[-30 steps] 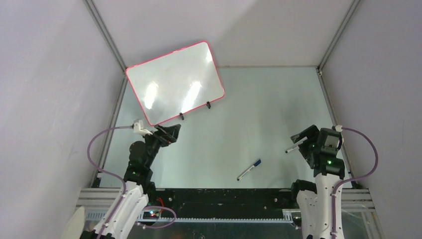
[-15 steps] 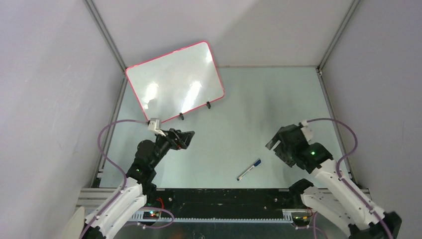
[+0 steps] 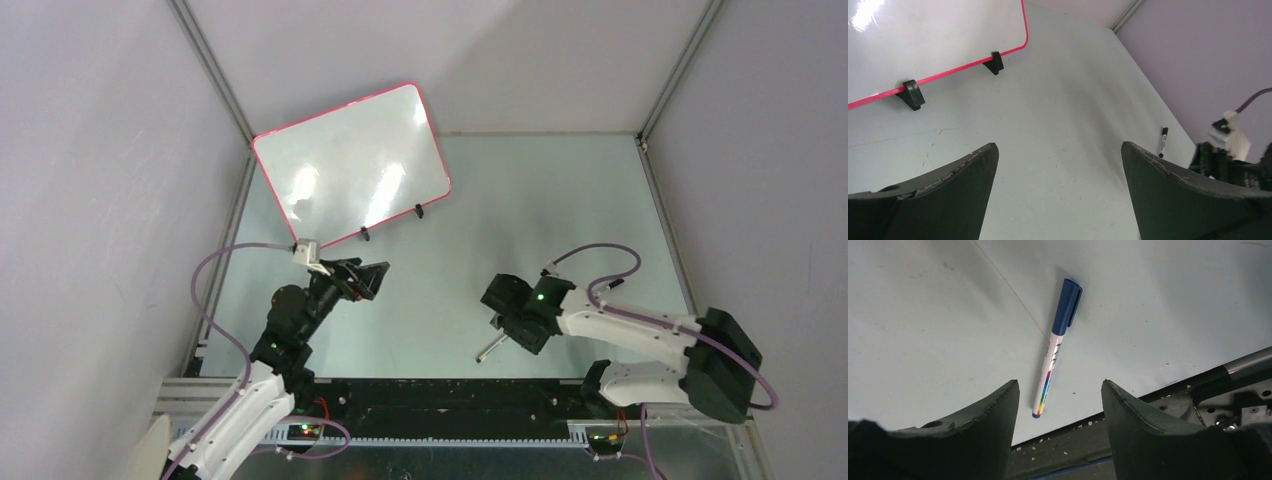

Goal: Write a sentence on the whiteboard
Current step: Open the whiteboard marker at the center of the board.

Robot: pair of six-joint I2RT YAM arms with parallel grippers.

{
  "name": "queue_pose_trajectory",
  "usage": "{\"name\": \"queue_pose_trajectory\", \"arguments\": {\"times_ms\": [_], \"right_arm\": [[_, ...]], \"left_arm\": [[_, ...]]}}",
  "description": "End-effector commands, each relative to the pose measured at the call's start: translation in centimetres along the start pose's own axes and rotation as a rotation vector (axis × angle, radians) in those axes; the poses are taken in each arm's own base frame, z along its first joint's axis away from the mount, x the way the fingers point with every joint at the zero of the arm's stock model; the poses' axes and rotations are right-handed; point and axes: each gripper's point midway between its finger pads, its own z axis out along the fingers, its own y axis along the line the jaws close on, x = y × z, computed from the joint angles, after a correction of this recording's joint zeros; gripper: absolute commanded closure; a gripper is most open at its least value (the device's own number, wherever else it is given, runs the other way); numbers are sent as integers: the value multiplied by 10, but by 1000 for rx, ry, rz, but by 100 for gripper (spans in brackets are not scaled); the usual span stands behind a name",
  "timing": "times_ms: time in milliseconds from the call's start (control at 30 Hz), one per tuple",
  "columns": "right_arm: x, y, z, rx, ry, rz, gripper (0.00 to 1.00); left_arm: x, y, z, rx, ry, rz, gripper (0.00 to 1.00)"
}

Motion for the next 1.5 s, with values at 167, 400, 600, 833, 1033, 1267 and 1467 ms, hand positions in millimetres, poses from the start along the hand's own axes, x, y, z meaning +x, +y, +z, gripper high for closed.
{"name": "queue_pose_trajectory", "arguments": {"times_ms": [167,400,600,833,1033,1267,1467], "right_arm": [[13,27,21,3,18,36,36],[16,25,48,67,9,-35,39],[19,27,60,67,20,-124,100],[11,101,35,-386,-29,-747,100],[9,136,-4,-724,-89,-1146,97],[-20,147,13,-719,-133,-1241,94],[-26,160,-1,-758,-187,-1218,99]], "left_arm": [[-23,-11,0,20,-60,31,1],[-23,-10,-1,16,-61,34,1],[-22,-9,-1,8,-60,39,1],[-20,-5,1,-5,-52,45,1],[-15,-3,3,-11,-35,49,1],[-9,1,7,-21,-7,53,1],[0,-15,15,55,45,-47,1]]}}
